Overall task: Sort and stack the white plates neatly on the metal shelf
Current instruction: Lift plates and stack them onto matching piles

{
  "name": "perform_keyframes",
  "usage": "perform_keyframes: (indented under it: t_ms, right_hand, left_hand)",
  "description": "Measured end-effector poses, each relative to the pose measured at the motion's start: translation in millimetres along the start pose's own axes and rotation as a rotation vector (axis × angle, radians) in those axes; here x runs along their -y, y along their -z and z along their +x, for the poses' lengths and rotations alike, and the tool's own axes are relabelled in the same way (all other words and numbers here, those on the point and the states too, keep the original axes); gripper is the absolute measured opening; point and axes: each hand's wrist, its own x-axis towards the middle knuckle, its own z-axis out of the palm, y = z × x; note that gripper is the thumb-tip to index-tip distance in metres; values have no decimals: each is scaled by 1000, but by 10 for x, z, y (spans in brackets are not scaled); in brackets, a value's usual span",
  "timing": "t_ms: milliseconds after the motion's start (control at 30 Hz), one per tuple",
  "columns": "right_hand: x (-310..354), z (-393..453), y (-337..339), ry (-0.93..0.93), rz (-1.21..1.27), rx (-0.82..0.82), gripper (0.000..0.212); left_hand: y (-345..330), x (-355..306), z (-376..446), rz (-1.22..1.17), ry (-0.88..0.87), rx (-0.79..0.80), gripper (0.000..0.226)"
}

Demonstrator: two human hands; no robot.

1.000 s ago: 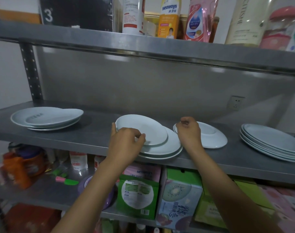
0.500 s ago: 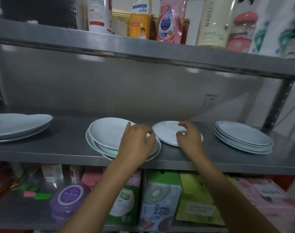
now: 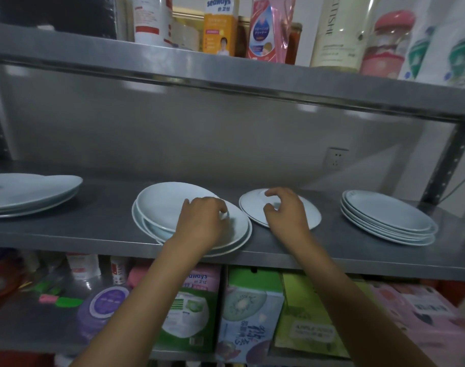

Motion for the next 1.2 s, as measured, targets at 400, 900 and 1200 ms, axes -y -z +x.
perform_keyframes:
  t_ms: [400, 900, 1200]
  right_hand:
    - [450, -81, -392, 95, 65, 96, 28]
    - [628, -168, -474, -4, 151, -87, 46]
    - [850, -145, -534, -15, 254, -119, 47]
  left_hand:
    - [74, 90, -85, 239, 245, 171, 10]
    - [252, 320, -165, 387, -258, -183, 20]
    - [405, 595, -257, 257, -383, -597, 19]
